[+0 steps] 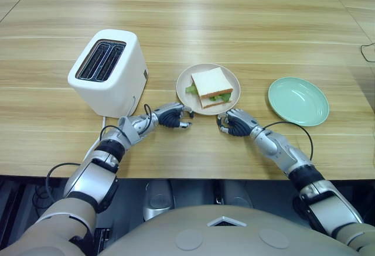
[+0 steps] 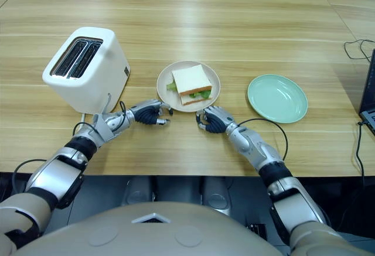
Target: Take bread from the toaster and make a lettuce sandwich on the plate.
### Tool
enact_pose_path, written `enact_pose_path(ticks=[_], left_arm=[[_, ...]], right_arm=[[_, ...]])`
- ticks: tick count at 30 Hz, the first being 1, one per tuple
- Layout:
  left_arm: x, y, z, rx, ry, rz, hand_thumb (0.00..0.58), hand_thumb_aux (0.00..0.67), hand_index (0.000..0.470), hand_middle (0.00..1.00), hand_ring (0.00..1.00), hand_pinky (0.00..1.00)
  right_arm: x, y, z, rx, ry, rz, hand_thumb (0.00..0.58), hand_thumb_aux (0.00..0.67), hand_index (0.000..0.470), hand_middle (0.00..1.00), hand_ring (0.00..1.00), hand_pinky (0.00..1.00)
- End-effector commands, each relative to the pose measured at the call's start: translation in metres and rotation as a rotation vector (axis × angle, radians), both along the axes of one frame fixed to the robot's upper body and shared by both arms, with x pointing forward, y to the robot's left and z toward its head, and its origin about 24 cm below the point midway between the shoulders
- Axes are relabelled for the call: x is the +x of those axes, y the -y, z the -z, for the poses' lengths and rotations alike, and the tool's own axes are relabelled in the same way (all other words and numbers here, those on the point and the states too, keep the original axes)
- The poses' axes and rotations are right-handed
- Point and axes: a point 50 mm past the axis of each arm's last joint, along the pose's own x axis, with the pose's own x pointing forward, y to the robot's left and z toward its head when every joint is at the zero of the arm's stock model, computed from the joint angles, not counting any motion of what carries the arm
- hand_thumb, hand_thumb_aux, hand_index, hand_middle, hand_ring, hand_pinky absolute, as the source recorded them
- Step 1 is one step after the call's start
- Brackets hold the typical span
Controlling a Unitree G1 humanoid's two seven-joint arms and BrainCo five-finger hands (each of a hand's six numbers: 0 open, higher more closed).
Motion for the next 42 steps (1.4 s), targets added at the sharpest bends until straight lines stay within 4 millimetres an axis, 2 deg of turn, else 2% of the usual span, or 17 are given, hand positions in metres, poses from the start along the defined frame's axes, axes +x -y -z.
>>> enact_pose_path(ticks=[1,2,3,5,6,7,8,9,11,14,19,23,28,38,42], left_arm=[[0.013,-0.004,-0.014,-0.077,0.136,-0.122,0.000,0.000,0.000,0.89,0.89,0.89],[0.015,-0.004,-0.019,-0.118,0.164,-0.132,0.000,0.000,0.000,0.89,0.89,0.89],[0.015,-0.003,-0.023,-0.165,0.180,-0.129,0.000,0.000,0.000,0.82,0.82,0.82],[0.013,0.000,-0.032,-0.279,0.199,-0.092,0.000,0.000,0.000,0.78,0.78,0.78],[0.010,0.002,-0.037,-0.342,0.204,-0.064,0.000,0.000,0.000,0.37,0.37,0.37],[0.007,0.003,-0.041,-0.409,0.203,-0.036,0.000,0.000,0.000,0.17,0.17,0.17],[0.003,0.005,-0.045,-0.479,0.194,-0.003,0.000,0.000,0.000,0.17,0.17,0.17],[-0.001,0.006,-0.049,-0.545,0.188,0.034,0.000,0.000,0.000,0.00,0.00,0.00],[-0.006,0.005,-0.059,-0.678,0.196,0.071,0.000,0.000,0.000,0.00,0.00,0.00],[-0.009,0.002,-0.073,-0.822,0.195,0.086,0.000,0.000,0.000,0.00,0.00,0.00],[-0.014,-0.003,-0.092,-1.032,0.218,0.075,0.000,0.000,0.000,0.00,0.00,0.00],[-0.019,0.000,-0.096,-1.136,0.222,0.038,0.000,0.000,0.000,0.00,0.00,0.00],[-0.025,0.007,-0.088,-1.184,0.212,-0.039,0.000,0.000,0.000,0.00,0.00,0.00],[-0.023,0.007,-0.075,-1.188,0.222,-0.179,0.000,0.000,0.000,0.00,0.00,0.00],[-0.020,0.009,-0.068,-1.161,0.218,-0.200,0.000,0.000,0.000,0.00,0.00,0.00]], right_arm=[[0.014,0.004,-0.001,0.006,0.081,0.100,0.580,0.670,0.460,1.00,1.00,1.00],[0.017,0.003,-0.004,0.023,0.109,0.118,0.580,0.670,0.460,1.00,1.00,1.00],[0.020,0.004,-0.009,0.048,0.138,0.135,0.580,0.670,0.460,1.00,1.00,1.00],[0.024,0.006,-0.019,0.113,0.202,0.173,0.580,0.670,0.460,0.98,0.98,0.98],[0.026,0.007,-0.025,0.153,0.234,0.187,0.509,0.436,0.299,0.47,0.47,0.47],[0.026,0.009,-0.030,0.199,0.257,0.197,0.000,0.000,0.000,0.00,0.00,0.00],[0.026,0.010,-0.036,0.260,0.279,0.203,0.000,0.000,0.000,0.00,0.00,0.00],[0.025,0.012,-0.044,0.330,0.300,0.211,0.000,0.000,0.000,0.00,0.00,0.00],[0.021,0.018,-0.064,0.511,0.358,0.217,0.000,0.000,0.000,0.00,0.00,0.00],[0.013,0.024,-0.087,0.687,0.412,0.210,0.000,0.000,0.000,0.00,0.00,0.00],[0.005,0.030,-0.110,0.869,0.450,0.206,0.000,0.000,0.000,0.00,0.00,0.00],[0.002,0.031,-0.120,0.945,0.474,0.218,0.000,0.000,0.000,0.00,0.00,0.00],[-0.001,0.027,-0.119,0.981,0.470,0.237,0.000,0.000,0.000,0.00,0.00,0.00],[0.001,0.020,-0.097,0.942,0.420,0.256,0.000,0.000,0.000,0.00,0.00,0.00],[0.008,0.024,-0.084,0.942,0.394,0.295,0.000,0.000,0.000,0.00,0.00,0.00]])
